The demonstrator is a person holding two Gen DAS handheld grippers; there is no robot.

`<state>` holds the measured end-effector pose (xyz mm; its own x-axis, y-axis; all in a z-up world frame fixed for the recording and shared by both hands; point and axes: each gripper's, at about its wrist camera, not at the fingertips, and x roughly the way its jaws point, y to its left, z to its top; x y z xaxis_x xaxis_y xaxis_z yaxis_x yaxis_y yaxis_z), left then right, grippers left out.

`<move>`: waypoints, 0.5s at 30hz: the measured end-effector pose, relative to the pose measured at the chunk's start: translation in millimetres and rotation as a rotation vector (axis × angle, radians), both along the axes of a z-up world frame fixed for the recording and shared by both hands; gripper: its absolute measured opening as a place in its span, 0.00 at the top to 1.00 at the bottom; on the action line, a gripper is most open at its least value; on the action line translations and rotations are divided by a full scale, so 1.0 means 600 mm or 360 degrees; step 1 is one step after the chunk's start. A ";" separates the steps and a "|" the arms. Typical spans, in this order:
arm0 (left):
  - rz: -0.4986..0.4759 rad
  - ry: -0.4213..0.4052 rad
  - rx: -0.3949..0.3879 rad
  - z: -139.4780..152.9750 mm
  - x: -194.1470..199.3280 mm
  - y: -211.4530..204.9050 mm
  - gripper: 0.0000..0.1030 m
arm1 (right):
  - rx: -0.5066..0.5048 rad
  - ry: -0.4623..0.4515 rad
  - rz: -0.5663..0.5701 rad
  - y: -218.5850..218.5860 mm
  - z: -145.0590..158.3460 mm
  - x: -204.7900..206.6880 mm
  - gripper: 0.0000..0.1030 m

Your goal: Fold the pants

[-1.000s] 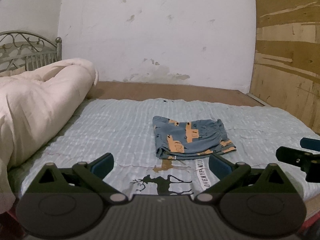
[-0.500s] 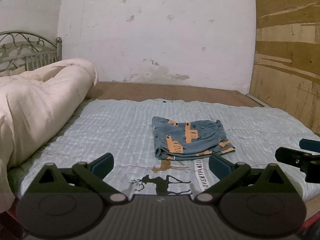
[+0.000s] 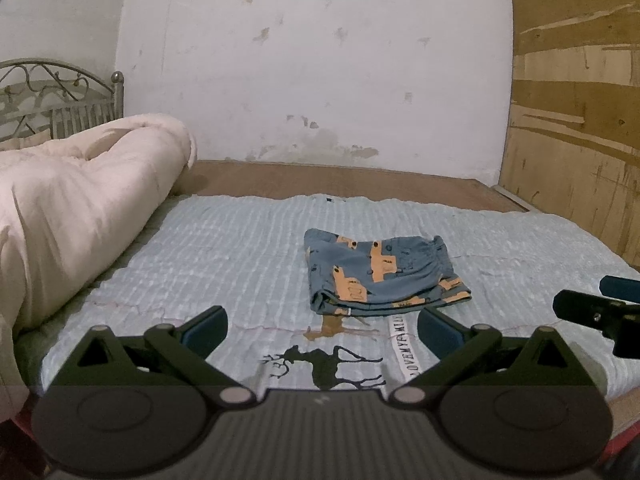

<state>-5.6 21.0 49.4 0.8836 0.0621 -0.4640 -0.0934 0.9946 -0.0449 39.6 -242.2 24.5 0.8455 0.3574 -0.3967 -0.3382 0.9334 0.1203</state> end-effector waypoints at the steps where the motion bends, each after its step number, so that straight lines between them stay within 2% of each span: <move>1: -0.0003 0.0006 0.0001 -0.001 0.001 0.000 0.00 | 0.0003 0.0002 0.0001 0.000 0.000 0.001 0.01; 12: -0.0014 0.0029 -0.0009 -0.009 0.006 -0.004 0.00 | 0.0004 0.0032 0.0007 0.005 -0.010 0.007 0.01; 15: 0.0023 0.0030 0.0009 -0.006 0.005 -0.007 0.00 | 0.0005 0.0038 0.0004 0.006 -0.012 0.009 0.01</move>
